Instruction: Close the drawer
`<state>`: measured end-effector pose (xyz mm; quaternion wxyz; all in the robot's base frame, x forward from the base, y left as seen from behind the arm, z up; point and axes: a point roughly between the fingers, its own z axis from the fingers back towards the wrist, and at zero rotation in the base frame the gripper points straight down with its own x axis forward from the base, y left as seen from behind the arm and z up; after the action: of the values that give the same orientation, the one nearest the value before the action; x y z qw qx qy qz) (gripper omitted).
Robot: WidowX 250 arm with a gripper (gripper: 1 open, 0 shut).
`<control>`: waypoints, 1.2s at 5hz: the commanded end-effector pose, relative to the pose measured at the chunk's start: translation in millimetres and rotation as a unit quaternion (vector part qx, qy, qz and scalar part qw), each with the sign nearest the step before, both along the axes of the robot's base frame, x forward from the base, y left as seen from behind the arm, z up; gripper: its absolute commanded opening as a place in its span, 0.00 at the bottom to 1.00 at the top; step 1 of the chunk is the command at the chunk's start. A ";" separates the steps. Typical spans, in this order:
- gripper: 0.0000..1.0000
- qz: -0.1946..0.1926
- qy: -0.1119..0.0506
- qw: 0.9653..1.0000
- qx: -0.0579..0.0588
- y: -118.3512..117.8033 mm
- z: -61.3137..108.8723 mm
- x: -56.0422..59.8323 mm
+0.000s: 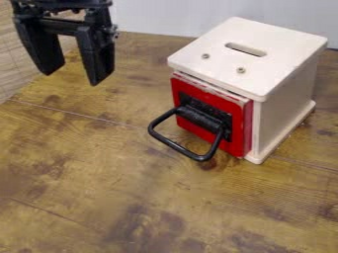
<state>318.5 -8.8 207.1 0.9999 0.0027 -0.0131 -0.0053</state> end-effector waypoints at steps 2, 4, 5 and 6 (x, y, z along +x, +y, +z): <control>1.00 0.001 -0.032 0.999 0.021 -0.9 20.7 3.2; 1.00 -0.002 -0.021 0.999 0.031 -8.2 16.5 8.6; 1.00 0.001 -0.027 0.999 0.020 -5.4 15.9 4.7; 1.00 -0.001 -0.033 0.999 0.010 -2.5 16.5 0.7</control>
<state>323.2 -16.0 202.1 0.9997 0.0164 -0.0101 -0.0129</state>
